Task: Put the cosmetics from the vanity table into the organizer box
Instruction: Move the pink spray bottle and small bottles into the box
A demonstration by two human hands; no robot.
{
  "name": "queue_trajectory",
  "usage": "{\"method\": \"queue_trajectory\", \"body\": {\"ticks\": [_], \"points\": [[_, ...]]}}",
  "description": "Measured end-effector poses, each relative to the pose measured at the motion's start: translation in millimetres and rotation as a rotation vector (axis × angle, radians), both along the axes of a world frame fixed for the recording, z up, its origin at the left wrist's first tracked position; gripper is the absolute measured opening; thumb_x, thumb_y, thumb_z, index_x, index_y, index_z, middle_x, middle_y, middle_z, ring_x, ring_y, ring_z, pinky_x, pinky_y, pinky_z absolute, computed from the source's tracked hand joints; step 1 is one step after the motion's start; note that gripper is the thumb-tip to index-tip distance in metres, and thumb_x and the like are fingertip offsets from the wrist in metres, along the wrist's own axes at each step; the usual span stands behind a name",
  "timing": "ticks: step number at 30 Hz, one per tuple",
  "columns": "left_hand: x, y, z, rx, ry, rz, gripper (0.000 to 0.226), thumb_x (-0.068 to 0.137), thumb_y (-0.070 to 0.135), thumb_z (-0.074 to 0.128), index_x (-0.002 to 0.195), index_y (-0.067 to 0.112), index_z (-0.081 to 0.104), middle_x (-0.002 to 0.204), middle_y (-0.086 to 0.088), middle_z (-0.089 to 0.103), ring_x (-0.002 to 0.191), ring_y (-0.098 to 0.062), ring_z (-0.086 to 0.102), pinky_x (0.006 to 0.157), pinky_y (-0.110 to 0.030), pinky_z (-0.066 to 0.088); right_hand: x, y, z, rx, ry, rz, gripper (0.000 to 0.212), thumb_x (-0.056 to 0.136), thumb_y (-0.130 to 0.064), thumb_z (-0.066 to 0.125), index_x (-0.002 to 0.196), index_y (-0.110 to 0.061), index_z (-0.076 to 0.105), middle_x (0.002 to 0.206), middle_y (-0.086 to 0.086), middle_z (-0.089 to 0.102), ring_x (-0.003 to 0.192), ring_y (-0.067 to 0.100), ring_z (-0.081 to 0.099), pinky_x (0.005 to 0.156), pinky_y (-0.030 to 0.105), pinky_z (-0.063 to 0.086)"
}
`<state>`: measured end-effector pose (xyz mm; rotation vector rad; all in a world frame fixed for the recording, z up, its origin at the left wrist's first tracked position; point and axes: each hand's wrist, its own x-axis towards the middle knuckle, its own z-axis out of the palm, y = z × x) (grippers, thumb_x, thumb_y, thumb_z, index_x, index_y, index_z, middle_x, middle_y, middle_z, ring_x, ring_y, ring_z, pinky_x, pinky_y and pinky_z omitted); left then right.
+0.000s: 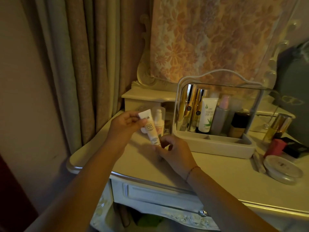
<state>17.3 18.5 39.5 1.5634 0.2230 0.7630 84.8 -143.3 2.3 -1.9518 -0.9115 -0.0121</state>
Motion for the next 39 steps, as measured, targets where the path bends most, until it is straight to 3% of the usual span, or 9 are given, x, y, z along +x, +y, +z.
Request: {"method": "queue_trajectory", "body": {"ticks": [6,9,11,14,16,19,24,29,39], "points": [[4.6,-43.4,6.3,0.093,-0.098,-0.041,0.01,0.079,0.019,0.07,0.084,0.028,0.069,0.082,0.001,0.073,0.078,-0.008,0.068,0.065,-0.015,0.052,20.0,-39.4,23.8,0.232,0.065,-0.013,0.011,0.084,-0.025,0.068,0.095,-0.026,0.067,0.083,-0.004,0.068,0.075,0.006,0.064,0.063,0.018,0.052],[19.5,-62.0,-12.3,0.281,-0.03,-0.018,0.011,0.082,0.017,0.067,0.086,0.027,0.069,0.083,0.012,0.068,0.078,0.006,0.062,0.066,-0.006,0.045,49.7,-54.0,41.1,0.267,0.049,-0.135,0.005,0.084,-0.023,0.068,0.089,-0.021,0.067,0.087,-0.002,0.07,0.085,0.014,0.066,0.073,0.026,0.054],[30.8,-74.1,-24.7,0.447,0.014,-0.033,0.014,0.083,0.018,0.066,0.095,0.025,0.069,0.095,0.016,0.064,0.09,0.009,0.057,0.074,-0.002,0.04,69.2,-54.0,46.2,0.211,0.011,-0.207,0.009,0.085,-0.023,0.067,0.093,-0.018,0.067,0.092,-0.003,0.07,0.091,0.015,0.064,0.077,0.028,0.054],[45.0,-83.5,-41.9,0.699,0.103,-0.047,0.031,0.086,0.022,0.062,0.117,0.021,0.062,0.124,0.008,0.056,0.116,-0.003,0.046,0.089,0.0,0.027,89.7,-40.7,44.8,0.094,-0.025,-0.275,0.022,0.086,-0.024,0.066,0.106,-0.016,0.068,0.11,0.002,0.069,0.106,0.019,0.062,0.091,0.036,0.053],[48.5,-84.0,-48.7,0.779,0.144,-0.04,0.038,0.087,0.024,0.06,0.125,0.021,0.056,0.134,0.008,0.049,0.126,-0.006,0.037,0.096,-0.007,0.023,96.8,-28.2,40.6,0.069,-0.039,-0.29,0.024,0.086,-0.024,0.066,0.108,-0.017,0.068,0.113,0.001,0.068,0.107,0.018,0.062,0.089,0.03,0.051],[49.9,-81.5,-51.3,0.777,0.157,-0.03,0.041,0.088,0.023,0.059,0.129,0.022,0.052,0.137,0.008,0.046,0.128,-0.006,0.033,0.1,-0.016,0.021,102.8,-12.3,30.8,-0.001,-0.034,-0.335,0.019,0.085,-0.028,0.066,0.102,-0.018,0.069,0.111,0.001,0.069,0.105,0.018,0.061,0.083,0.025,0.046],[49.5,-81.3,-51.5,0.804,0.15,-0.036,0.044,0.087,0.019,0.058,0.13,0.02,0.051,0.14,0.006,0.045,0.129,-0.006,0.031,0.1,-0.013,0.019,104.2,-2.4,28.3,-0.059,-0.035,-0.397,0.009,0.086,-0.032,0.065,0.083,-0.024,0.066,0.092,-0.002,0.067,0.082,0.011,0.056,0.072,0.025,0.043],[48.6,-79.8,-50.8,0.782,0.099,-0.047,0.041,0.085,0.012,0.059,0.125,0.016,0.056,0.135,0.002,0.049,0.117,0.005,0.031,0.087,0.008,0.012,99.7,1.6,35.1,-0.125,-0.074,-0.43,0.015,0.084,-0.035,0.066,0.076,-0.021,0.066,0.081,-0.004,0.063,0.078,0.014,0.058,0.069,0.028,0.047],[48.1,-81.1,-47.4,0.783,0.114,-0.063,0.04,0.083,0.008,0.056,0.121,0.02,0.058,0.131,0.004,0.051,0.124,-0.011,0.039,0.101,-0.022,0.031,92.3,9.0,33.6,-0.106,-0.11,-0.539,0.021,0.084,-0.035,0.067,0.089,-0.015,0.071,0.093,0.003,0.071,0.087,0.02,0.065,0.074,0.032,0.054]]}}
